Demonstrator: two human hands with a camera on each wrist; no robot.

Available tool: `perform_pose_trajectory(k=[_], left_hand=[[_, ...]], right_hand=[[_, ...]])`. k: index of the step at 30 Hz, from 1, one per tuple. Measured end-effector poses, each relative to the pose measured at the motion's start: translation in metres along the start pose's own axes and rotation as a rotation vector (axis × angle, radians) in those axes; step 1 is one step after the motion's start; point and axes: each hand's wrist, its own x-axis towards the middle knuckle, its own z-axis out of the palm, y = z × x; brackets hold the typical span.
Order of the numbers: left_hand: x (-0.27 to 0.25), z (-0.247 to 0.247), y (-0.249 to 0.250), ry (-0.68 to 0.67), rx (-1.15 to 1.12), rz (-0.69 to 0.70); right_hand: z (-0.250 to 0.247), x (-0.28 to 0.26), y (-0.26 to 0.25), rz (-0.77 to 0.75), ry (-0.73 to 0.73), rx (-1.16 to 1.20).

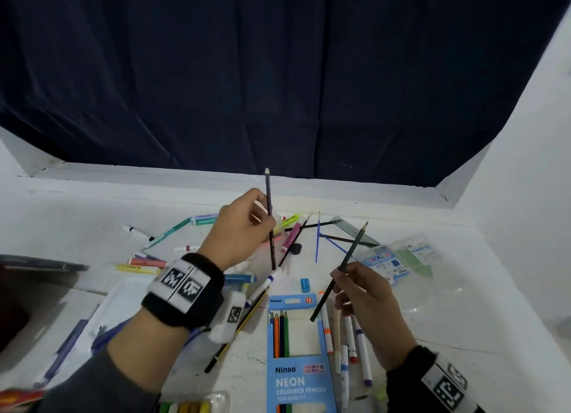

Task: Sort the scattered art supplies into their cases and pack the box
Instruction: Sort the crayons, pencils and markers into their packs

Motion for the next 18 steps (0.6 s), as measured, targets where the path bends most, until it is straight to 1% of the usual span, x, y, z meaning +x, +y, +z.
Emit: perform_pose_trajectory(k=[1, 3, 6, 8, 11, 15, 18], left_hand=[[-0.011, 0.000, 0.000, 0.010, -0.103, -0.005], [-0.033, 0.007, -0.005, -0.031, -0.233, -0.045], [-0.058, 0.030, -0.023, -0.153, -0.246, -0.110], [-0.066, 0.046, -0.039, -0.219, -0.186, -0.096], [-0.066, 0.061, -0.053, -0.274, -0.083, -0.058], [-0.060, 0.065, -0.057, -0.353, 0.131, -0.016], [-0.059, 0.065, -0.059, -0.459, 0.220, 0.000]], right_hand=[[0.000, 0.001, 0.002, -0.006, -0.006, -0.019], [0.000, 0.005, 0.008, -0.004, -0.040, -0.074], [0.002, 0.012, 0.019, 0.032, -0.099, -0.197], [0.004, 0.016, 0.025, 0.059, -0.131, -0.275], [0.008, 0.020, 0.029, 0.086, -0.189, -0.364], [0.013, 0.022, 0.032, 0.119, -0.289, -0.455], [0.018, 0.023, 0.033, 0.122, -0.337, -0.506]])
